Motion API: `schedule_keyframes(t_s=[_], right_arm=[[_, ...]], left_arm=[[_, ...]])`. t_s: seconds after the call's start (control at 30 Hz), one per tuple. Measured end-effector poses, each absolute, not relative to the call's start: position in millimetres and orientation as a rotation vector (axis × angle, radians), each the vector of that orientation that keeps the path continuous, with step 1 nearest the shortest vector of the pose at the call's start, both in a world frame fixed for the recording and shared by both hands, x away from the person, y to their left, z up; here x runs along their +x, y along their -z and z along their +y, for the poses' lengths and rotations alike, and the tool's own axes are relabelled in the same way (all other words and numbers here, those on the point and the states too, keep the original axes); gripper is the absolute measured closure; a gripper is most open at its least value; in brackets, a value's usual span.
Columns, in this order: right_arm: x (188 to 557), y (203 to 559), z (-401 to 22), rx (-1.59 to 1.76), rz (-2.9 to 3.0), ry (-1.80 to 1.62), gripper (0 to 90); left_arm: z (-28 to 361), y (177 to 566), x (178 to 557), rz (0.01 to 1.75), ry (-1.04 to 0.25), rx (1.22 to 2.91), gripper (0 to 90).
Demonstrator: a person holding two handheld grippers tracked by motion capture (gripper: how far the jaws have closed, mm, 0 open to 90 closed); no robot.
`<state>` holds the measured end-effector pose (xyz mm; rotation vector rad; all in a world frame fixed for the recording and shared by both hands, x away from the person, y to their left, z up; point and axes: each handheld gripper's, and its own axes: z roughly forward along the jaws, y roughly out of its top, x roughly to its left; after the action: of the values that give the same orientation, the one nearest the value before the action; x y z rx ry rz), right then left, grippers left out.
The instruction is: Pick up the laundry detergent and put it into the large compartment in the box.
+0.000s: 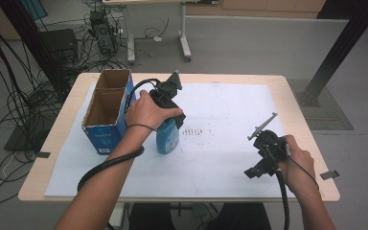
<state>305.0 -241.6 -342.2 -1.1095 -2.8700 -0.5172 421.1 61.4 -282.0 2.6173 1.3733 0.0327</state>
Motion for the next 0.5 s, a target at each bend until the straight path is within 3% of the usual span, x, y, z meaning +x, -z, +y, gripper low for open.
schedule_keyframes(t_s=[0.5], right_arm=[[304.3, 341.2, -240.7, -1.110, -2.877, 0.508, 5.4]], left_arm=[[62.6, 281.3, 419.1, 1.377, -0.049, 2.617, 7.8]])
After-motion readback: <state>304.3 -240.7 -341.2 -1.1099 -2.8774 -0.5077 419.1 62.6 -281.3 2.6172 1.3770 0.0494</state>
